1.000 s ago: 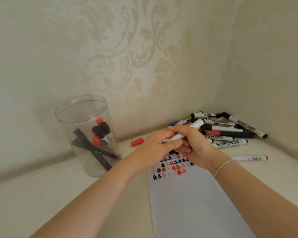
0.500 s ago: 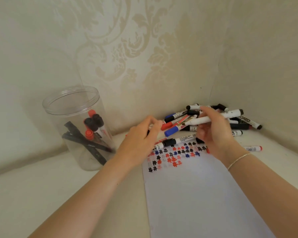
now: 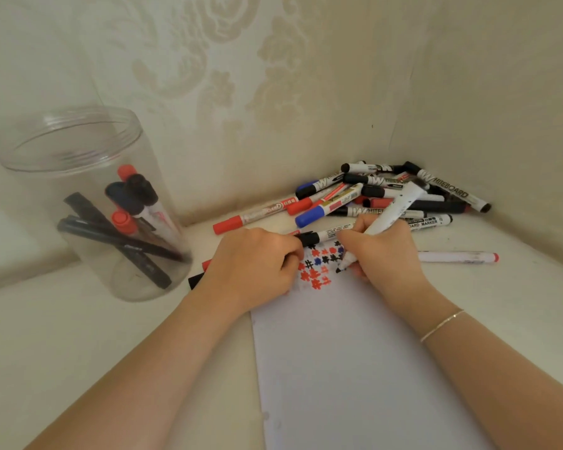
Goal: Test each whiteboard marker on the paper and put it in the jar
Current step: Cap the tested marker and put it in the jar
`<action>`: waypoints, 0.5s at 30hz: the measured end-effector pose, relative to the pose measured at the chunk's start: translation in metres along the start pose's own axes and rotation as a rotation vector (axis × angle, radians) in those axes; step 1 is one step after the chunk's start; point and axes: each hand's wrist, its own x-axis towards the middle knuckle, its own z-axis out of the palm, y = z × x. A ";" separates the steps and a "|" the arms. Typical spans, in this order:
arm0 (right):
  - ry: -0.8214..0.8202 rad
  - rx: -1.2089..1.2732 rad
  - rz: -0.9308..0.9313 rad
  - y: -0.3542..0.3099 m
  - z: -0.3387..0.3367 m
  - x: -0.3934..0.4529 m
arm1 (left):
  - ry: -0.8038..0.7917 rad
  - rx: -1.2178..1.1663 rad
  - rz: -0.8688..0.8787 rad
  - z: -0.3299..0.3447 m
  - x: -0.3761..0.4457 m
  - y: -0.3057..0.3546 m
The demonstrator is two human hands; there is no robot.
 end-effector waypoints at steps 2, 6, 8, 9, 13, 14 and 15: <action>0.031 -0.062 -0.020 0.001 0.002 -0.001 | 0.002 0.006 0.007 0.000 0.000 -0.001; 0.035 -0.079 -0.059 0.001 0.004 -0.005 | -0.002 0.022 0.020 0.001 -0.001 -0.003; 0.028 -0.106 -0.070 0.001 0.005 -0.006 | 0.006 0.023 0.025 0.001 -0.002 -0.003; 0.031 -0.125 -0.081 0.001 0.005 -0.006 | 0.007 0.024 0.026 0.001 -0.001 -0.002; 0.051 -0.189 -0.126 0.003 0.007 -0.006 | 0.004 0.025 0.034 0.000 -0.002 -0.002; 0.055 -0.193 -0.132 0.003 0.007 -0.006 | 0.008 0.026 0.035 0.000 -0.003 -0.002; 0.057 -0.188 -0.137 0.003 0.007 -0.005 | 0.012 0.025 0.034 0.001 -0.003 -0.002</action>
